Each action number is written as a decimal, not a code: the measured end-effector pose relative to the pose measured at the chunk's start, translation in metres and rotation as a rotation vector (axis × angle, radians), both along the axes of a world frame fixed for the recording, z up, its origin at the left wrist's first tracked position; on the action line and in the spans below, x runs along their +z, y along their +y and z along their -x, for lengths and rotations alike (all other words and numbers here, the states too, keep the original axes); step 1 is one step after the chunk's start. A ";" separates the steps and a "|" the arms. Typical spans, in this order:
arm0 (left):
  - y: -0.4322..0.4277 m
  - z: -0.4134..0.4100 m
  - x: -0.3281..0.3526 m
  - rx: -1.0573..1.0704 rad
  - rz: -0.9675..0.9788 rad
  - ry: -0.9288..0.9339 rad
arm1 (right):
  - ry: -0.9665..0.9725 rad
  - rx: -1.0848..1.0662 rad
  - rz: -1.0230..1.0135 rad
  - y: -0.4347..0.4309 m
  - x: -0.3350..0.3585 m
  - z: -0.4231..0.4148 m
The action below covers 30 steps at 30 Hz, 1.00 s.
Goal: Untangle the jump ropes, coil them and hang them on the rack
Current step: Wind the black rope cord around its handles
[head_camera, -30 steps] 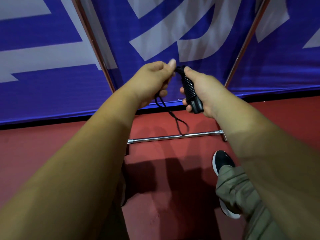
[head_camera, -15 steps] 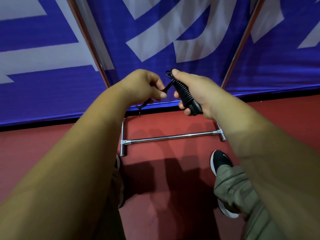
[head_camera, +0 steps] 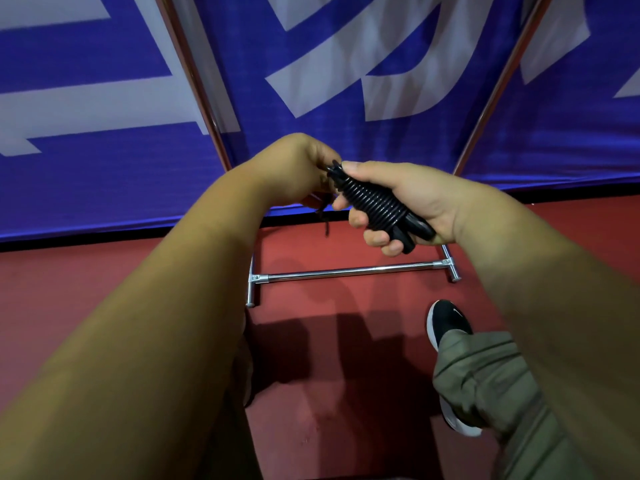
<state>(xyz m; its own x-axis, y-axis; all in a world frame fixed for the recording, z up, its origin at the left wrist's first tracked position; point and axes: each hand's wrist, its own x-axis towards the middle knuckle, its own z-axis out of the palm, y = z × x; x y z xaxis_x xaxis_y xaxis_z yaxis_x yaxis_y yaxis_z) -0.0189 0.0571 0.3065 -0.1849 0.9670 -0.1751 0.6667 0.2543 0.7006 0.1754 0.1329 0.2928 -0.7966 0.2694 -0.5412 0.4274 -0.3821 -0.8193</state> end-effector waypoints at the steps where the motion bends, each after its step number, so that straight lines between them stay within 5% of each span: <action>1: -0.001 0.000 0.002 -0.022 -0.014 0.001 | 0.002 0.044 0.037 -0.001 0.000 -0.001; 14: -0.004 -0.011 0.012 -0.192 -0.027 0.015 | -0.019 0.411 0.222 -0.004 -0.006 -0.006; 24: 0.008 -0.014 0.004 -0.283 -0.259 0.294 | -0.366 0.120 -0.219 -0.003 -0.016 0.006; 30: 0.019 -0.011 -0.010 -0.212 -0.058 0.499 | -0.493 -0.104 -0.467 -0.002 -0.030 0.016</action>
<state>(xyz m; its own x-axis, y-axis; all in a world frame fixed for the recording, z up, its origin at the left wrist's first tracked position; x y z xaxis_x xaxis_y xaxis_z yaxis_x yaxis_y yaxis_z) -0.0075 0.0760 0.2962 -0.0316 0.9976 -0.0614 0.9543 0.0484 0.2950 0.1590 0.1309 0.2623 -0.4443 0.6243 -0.6425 0.7730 -0.0954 -0.6272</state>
